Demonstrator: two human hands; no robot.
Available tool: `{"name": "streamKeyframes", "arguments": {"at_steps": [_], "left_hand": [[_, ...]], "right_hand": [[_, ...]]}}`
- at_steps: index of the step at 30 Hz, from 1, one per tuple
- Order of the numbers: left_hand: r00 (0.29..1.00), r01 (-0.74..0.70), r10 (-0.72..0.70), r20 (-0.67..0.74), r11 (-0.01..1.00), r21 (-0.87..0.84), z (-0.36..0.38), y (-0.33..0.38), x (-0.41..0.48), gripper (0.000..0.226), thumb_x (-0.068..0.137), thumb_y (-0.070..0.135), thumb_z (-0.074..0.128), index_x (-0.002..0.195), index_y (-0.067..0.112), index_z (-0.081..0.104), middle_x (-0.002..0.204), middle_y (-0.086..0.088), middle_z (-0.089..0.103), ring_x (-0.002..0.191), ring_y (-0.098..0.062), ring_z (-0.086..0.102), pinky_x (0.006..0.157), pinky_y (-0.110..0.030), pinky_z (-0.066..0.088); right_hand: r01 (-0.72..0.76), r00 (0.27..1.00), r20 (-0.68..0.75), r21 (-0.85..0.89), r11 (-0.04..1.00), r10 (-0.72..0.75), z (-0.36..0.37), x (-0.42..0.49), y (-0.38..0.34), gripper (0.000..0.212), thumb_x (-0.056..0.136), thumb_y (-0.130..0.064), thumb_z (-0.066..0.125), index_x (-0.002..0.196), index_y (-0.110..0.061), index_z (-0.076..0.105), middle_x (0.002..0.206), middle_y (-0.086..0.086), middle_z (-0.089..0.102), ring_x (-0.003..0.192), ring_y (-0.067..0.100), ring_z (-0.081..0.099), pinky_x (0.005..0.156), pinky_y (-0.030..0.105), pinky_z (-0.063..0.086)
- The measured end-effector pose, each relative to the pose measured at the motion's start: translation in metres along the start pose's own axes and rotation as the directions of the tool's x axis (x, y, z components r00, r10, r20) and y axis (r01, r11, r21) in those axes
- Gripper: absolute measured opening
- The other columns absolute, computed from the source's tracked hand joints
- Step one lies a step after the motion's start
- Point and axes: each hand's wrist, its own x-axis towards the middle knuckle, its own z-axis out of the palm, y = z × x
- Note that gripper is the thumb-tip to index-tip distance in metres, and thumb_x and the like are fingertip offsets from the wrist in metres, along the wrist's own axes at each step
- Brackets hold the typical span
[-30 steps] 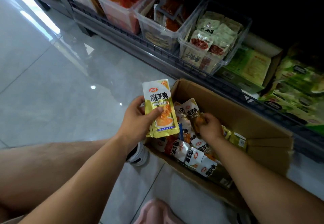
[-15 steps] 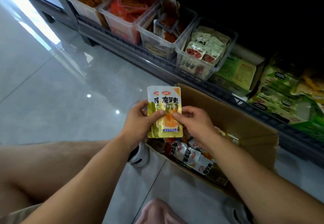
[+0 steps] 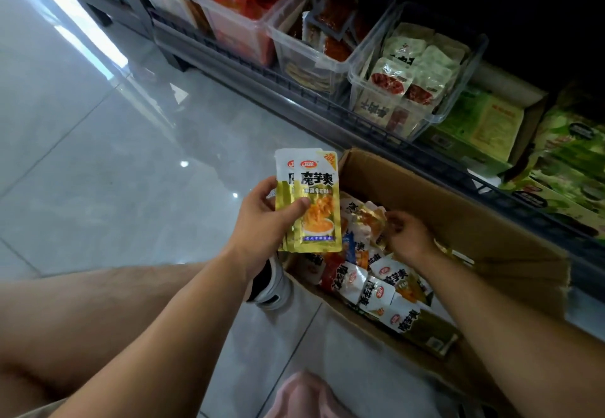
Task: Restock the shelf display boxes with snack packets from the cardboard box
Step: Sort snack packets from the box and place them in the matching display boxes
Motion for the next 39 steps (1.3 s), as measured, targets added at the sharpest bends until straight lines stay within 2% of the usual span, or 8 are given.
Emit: {"name": "streamKeyframes", "arguments": {"at_steps": [6, 9, 12, 18, 22, 30, 35, 39], "left_hand": [[1.000, 0.000, 0.001, 0.008, 1.000, -0.026, 0.002, -0.001, 0.004, 0.042, 0.092, 0.007, 0.073, 0.130, 0.015, 0.059, 0.106, -0.007, 0.079, 0.092, -0.029, 0.078, 0.077, -0.043, 0.065], [1.000, 0.003, -0.003, 0.012, 1.000, -0.022, 0.002, -0.001, 0.006, 0.043, 0.092, 0.009, 0.073, 0.131, 0.016, 0.059, 0.107, -0.007, 0.079, 0.093, -0.028, 0.078, 0.077, -0.043, 0.065], [1.000, 0.005, -0.005, 0.009, 1.000, -0.022, 0.002, -0.002, 0.006, 0.044, 0.091, 0.009, 0.074, 0.132, 0.015, 0.058, 0.106, -0.006, 0.079, 0.092, -0.028, 0.078, 0.074, -0.041, 0.065], [1.000, 0.008, -0.008, -0.005, 1.000, -0.027, 0.002, -0.002, 0.005, 0.044, 0.091, 0.009, 0.075, 0.131, 0.016, 0.059, 0.104, -0.003, 0.080, 0.090, -0.027, 0.078, 0.073, -0.039, 0.065], [1.000, 0.015, -0.016, -0.011, 0.999, -0.032, 0.004, 0.000, 0.001, 0.042, 0.091, 0.008, 0.074, 0.130, 0.016, 0.059, 0.102, -0.002, 0.080, 0.089, -0.026, 0.079, 0.071, -0.037, 0.065], [1.000, 0.008, -0.009, -0.018, 0.999, -0.032, 0.003, -0.001, -0.003, 0.039, 0.093, 0.007, 0.072, 0.129, 0.013, 0.058, 0.100, -0.005, 0.080, 0.086, -0.026, 0.079, 0.065, -0.034, 0.064], [1.000, 0.012, -0.012, -0.024, 1.000, -0.022, 0.003, -0.003, 0.001, 0.042, 0.092, 0.009, 0.073, 0.131, 0.014, 0.057, 0.103, -0.004, 0.080, 0.089, -0.027, 0.079, 0.071, -0.038, 0.065], [1.000, 0.004, -0.005, -0.020, 1.000, -0.017, 0.004, -0.004, 0.002, 0.042, 0.092, 0.010, 0.073, 0.130, 0.015, 0.057, 0.103, -0.003, 0.080, 0.090, -0.027, 0.078, 0.074, -0.040, 0.065]], "right_hand": [[-0.016, 0.999, -0.043, -0.131, 0.991, 0.011, 0.022, 0.030, 0.006, 0.041, 0.088, -0.028, 0.073, 0.127, -0.024, 0.063, 0.129, 0.010, 0.062, 0.113, 0.031, 0.061, 0.095, 0.046, 0.054], [-0.039, 0.995, -0.097, -0.254, 0.966, 0.015, 0.025, 0.034, 0.011, 0.050, 0.079, -0.039, 0.080, 0.126, -0.027, 0.065, 0.125, 0.007, 0.066, 0.114, 0.031, 0.061, 0.092, 0.043, 0.054], [-0.101, 0.991, -0.105, -0.126, 0.987, 0.088, 0.023, 0.030, 0.009, 0.043, 0.081, -0.028, 0.082, 0.119, -0.015, 0.066, 0.121, 0.009, 0.066, 0.110, 0.033, 0.062, 0.084, 0.033, 0.050], [-0.164, 0.984, -0.035, 0.188, 0.968, 0.174, 0.013, 0.025, 0.012, 0.014, 0.085, -0.007, 0.078, 0.097, -0.003, 0.073, 0.104, 0.010, 0.071, 0.089, 0.023, 0.065, 0.079, 0.034, 0.055], [-0.156, 0.987, -0.015, 0.171, 0.973, 0.160, 0.005, 0.014, 0.013, 0.010, 0.087, -0.009, 0.076, 0.095, -0.003, 0.073, 0.102, 0.006, 0.069, 0.099, 0.021, 0.063, 0.082, 0.029, 0.047], [-0.149, 0.986, -0.074, 0.042, 0.988, 0.152, 0.020, 0.021, 0.016, 0.036, 0.082, -0.029, 0.082, 0.112, -0.013, 0.069, 0.117, 0.008, 0.067, 0.109, 0.028, 0.063, 0.093, 0.034, 0.051], [-0.165, 0.980, -0.086, 0.127, 0.978, 0.177, 0.025, 0.026, 0.015, 0.016, 0.080, -0.019, 0.084, 0.085, -0.014, 0.070, 0.106, 0.001, 0.065, 0.097, 0.020, 0.060, 0.089, 0.029, 0.049], [-0.125, 0.988, -0.061, 0.197, 0.973, 0.139, 0.020, 0.022, 0.019, 0.017, 0.081, -0.013, 0.082, 0.073, -0.017, 0.067, 0.093, 0.003, 0.070, 0.096, 0.025, 0.067, 0.085, 0.033, 0.053]]}}
